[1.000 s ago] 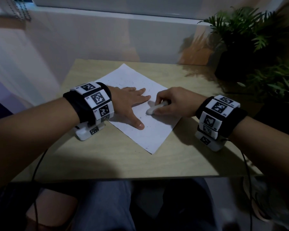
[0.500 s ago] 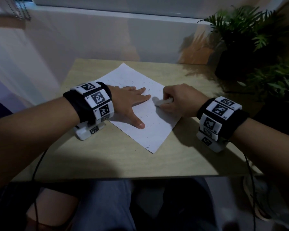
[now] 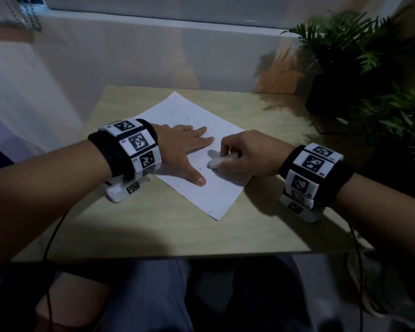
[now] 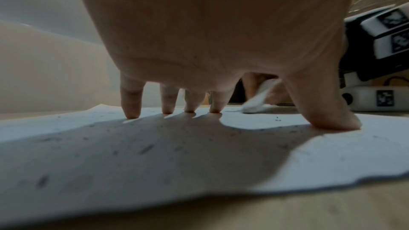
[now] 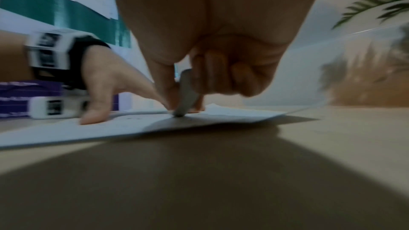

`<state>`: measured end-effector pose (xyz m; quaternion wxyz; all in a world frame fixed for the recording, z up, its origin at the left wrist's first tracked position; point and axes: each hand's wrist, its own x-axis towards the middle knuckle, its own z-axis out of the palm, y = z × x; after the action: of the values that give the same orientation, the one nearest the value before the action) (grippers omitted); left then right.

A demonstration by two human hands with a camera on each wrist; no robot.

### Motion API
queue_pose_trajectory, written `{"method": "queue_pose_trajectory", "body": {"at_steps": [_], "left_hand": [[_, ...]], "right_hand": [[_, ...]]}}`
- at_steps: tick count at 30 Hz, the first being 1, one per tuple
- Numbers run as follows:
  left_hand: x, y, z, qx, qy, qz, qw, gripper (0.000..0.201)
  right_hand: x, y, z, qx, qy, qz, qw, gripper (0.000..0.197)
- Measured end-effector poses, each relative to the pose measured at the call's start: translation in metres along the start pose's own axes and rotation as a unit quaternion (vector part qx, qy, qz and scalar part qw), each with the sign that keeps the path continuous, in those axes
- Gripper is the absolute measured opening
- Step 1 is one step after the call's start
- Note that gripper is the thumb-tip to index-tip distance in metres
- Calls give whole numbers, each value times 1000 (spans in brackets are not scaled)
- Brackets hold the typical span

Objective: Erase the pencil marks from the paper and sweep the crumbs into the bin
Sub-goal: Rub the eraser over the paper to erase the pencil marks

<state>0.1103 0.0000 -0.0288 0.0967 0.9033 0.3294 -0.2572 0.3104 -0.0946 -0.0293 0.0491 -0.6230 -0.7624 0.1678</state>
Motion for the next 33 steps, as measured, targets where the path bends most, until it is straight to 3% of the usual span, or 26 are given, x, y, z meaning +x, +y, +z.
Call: {"method": "queue_pose_trajectory", "body": {"at_steps": [5,7,11,16,19,21,26,31,33], "left_hand": [[-2,2,-2,-5,-5,-2,1000,119],[-2,3,-3,-1,-4,-1,1000,119],[-3,3,-4,-5,-7,-1,1000,119],[-2,2,-3,-4,-5,1,1000,120],[-2,3,-3,-2,-5,2,1000,119],[-2,2,-3,0,-6,2,1000,120],[-1,0,-2,-11,-3,5,1000,121],[2,-2,-1,-20,4,6,1000,124],[3,-2,-1,-18,6,5,1000,123]], "right_hand": [[16,20,-8,-47,91,108,989,35],[18,19,-5,-43,94,97,990,36],[15,13,-7,8,24,64,998,40],[22,23,-7,-54,115,121,985,40],[16,13,-4,-24,42,52,997,38],[15,11,-8,11,9,49,999,38],[23,22,-12,-36,94,111,989,39],[12,1,-4,10,2,18,1000,38],[13,4,-5,6,10,27,1000,37]]}}
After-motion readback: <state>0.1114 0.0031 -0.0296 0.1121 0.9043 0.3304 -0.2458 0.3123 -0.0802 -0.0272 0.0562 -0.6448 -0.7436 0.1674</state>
